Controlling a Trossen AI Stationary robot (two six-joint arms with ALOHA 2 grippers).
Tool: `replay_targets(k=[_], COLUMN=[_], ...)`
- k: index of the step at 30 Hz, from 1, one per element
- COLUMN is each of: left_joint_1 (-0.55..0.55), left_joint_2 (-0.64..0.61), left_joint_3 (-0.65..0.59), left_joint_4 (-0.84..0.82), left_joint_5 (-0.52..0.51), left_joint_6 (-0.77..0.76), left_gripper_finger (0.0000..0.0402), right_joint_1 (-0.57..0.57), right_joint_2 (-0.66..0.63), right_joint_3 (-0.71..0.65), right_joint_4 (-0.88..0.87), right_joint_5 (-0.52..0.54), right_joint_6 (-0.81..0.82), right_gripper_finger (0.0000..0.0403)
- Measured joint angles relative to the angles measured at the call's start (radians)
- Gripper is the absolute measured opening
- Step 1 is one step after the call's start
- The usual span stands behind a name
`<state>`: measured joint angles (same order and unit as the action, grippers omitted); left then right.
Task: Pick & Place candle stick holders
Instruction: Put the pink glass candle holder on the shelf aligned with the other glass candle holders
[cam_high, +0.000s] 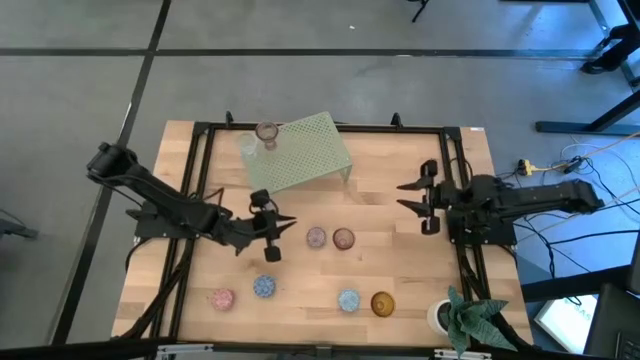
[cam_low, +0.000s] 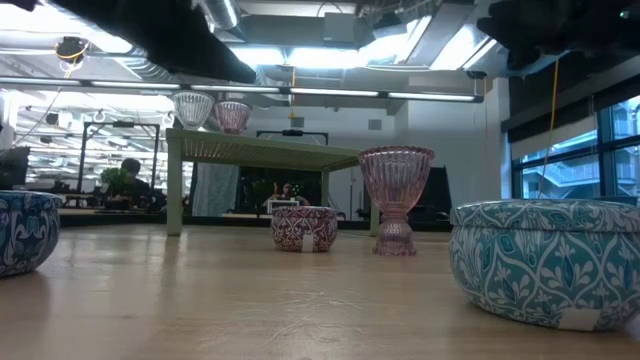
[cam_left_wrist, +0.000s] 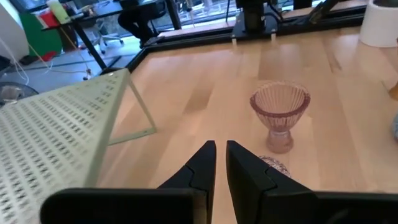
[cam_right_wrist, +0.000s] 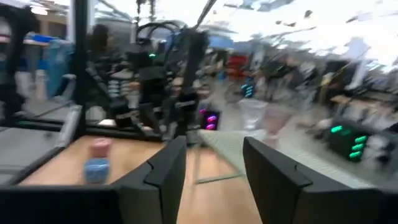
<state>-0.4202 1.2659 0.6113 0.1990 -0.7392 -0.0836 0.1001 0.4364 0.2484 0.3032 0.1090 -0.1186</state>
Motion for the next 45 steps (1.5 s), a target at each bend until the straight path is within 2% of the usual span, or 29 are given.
replay_targets(k=[4,10,16,19,26,38,45], left_joint_1=[0.0,0.0,0.0,0.0,0.002,0.003,0.003], left_joint_2=[0.044,0.079,0.079,0.079,0.079,0.079,0.079], left_joint_3=[0.0,0.0,0.0,0.0,0.0,0.0,0.0], left_joint_4=[0.068,0.088,0.089,0.089,0.089,0.089,0.089], left_joint_5=[0.004,0.012,-0.002,-0.002,-0.001,0.034,0.034], left_joint_6=[0.003,-0.03,-0.026,-0.026,-0.026,-0.037,-0.037], left_gripper_finger=[0.0031,0.0031,0.0031,0.0031,0.0031,0.0031,0.0031], right_joint_1=[0.0,0.001,0.006,0.032,0.083,0.087,0.086], right_joint_2=[0.101,0.311,0.526,0.632,0.86,1.158,1.293], right_joint_3=[0.061,0.194,0.299,0.338,0.48,0.92,1.068], right_joint_4=[-0.032,-0.198,-0.269,-0.276,-0.333,-0.913,-1.063], right_joint_5=[-0.073,-0.093,-0.267,-0.313,-0.322,-0.32,-0.287], right_joint_6=[0.074,0.113,0.149,0.136,0.114,0.111,0.086], right_gripper_finger=[0.0165,0.0165,0.0165,0.0165,0.0165,0.0165,0.0165])
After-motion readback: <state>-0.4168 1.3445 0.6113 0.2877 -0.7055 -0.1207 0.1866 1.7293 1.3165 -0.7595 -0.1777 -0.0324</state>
